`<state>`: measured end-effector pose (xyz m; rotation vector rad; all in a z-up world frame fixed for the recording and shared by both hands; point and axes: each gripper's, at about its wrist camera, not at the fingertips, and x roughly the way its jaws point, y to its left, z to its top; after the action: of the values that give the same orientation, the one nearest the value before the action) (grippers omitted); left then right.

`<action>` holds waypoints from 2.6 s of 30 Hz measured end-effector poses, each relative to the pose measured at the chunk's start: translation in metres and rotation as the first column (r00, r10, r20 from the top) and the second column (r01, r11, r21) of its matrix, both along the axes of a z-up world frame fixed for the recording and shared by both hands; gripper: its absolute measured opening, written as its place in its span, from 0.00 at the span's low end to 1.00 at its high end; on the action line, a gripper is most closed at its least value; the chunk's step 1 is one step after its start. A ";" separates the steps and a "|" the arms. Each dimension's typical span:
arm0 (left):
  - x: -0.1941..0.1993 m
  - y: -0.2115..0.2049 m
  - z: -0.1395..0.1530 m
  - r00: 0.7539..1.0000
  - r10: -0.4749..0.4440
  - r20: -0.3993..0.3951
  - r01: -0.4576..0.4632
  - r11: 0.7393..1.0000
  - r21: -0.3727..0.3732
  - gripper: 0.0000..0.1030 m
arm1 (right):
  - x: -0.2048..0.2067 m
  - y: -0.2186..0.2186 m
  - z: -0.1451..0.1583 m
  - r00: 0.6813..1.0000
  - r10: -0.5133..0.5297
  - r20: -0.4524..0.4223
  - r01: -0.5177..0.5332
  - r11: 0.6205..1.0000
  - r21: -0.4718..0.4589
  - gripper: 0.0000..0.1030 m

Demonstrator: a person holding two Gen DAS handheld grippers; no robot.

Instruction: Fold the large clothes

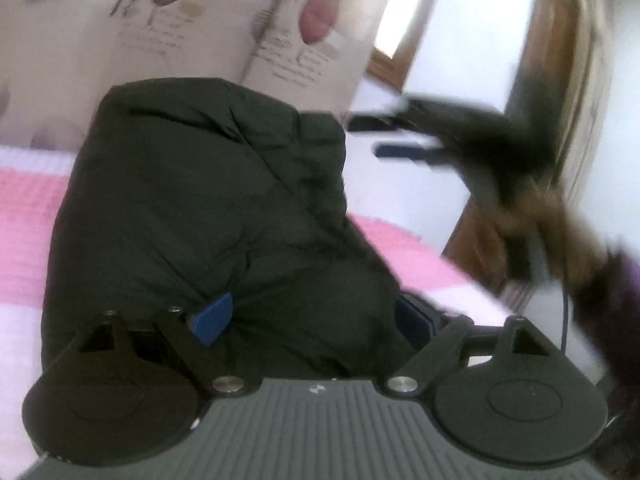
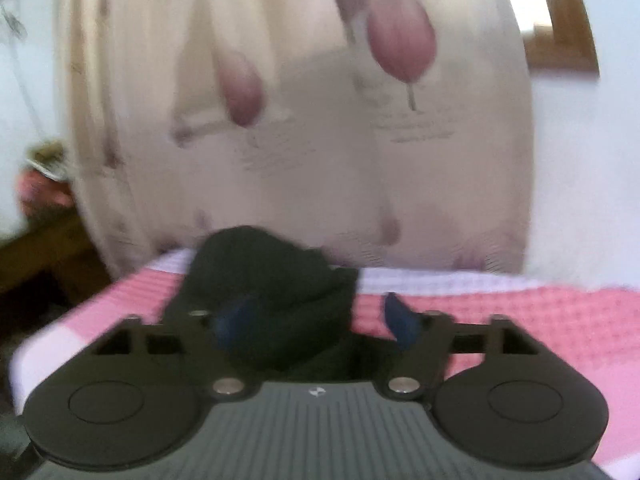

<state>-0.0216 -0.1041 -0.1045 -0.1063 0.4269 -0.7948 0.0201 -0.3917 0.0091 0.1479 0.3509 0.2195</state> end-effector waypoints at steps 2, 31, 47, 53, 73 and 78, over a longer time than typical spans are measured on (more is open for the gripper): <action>0.000 0.000 -0.005 1.000 -0.013 -0.004 0.013 1.000 -0.018 0.90 | 0.034 0.002 -0.008 0.993 0.069 -0.095 -0.067 0.997 0.029 0.85; 0.019 0.029 -0.009 0.992 0.126 0.031 -0.126 0.992 0.000 0.99 | 0.054 -0.028 -0.121 0.987 0.152 -0.047 -0.118 0.895 0.431 0.18; 0.018 -0.001 0.013 1.000 -0.008 -0.029 0.005 0.995 -0.104 0.82 | -0.008 -0.056 -0.035 0.980 0.107 0.168 -0.148 0.956 0.255 0.24; 0.016 -0.015 -0.004 0.997 -0.049 -0.056 0.044 0.995 -0.084 0.82 | 0.026 0.022 -0.005 0.952 0.302 0.052 -0.297 0.950 -0.096 0.23; 0.017 -0.033 -0.030 0.988 -0.144 -0.057 0.146 0.989 0.029 0.85 | 0.027 -0.019 -0.108 0.984 0.167 -0.068 -0.173 0.980 -0.098 0.19; 0.019 -0.032 -0.030 0.989 -0.139 -0.055 0.140 0.990 0.008 0.87 | -0.040 -0.009 -0.067 0.980 0.197 0.025 -0.194 0.975 -0.108 0.21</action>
<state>-0.0030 -0.1358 -0.1344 -0.0876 0.4940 -0.9289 -0.0199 -0.4002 -0.0580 0.0047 0.3411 0.3972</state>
